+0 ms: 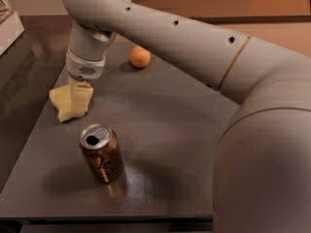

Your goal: Move sponge near orange can

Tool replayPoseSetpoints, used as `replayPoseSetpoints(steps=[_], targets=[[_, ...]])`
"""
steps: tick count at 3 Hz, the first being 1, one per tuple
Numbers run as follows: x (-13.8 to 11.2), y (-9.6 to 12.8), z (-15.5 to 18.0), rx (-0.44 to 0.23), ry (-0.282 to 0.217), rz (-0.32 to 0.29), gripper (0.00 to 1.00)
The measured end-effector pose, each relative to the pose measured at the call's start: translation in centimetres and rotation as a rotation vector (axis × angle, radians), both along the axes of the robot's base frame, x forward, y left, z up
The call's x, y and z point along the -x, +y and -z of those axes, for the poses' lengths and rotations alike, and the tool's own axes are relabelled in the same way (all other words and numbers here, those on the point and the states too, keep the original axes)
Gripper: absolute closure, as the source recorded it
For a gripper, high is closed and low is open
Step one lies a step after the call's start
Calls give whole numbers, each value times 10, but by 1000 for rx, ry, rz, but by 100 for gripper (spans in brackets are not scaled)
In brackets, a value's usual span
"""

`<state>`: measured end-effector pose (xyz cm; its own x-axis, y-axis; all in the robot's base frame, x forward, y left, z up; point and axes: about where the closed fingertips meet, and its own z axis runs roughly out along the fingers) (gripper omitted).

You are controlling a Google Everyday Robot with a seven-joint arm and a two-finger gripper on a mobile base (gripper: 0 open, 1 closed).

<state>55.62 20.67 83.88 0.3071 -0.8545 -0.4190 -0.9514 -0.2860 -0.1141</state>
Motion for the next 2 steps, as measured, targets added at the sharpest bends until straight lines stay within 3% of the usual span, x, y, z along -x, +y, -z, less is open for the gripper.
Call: replayPoseSetpoints(steps=[2], targets=[[-10,-21,-14,-18,-14,28,88]])
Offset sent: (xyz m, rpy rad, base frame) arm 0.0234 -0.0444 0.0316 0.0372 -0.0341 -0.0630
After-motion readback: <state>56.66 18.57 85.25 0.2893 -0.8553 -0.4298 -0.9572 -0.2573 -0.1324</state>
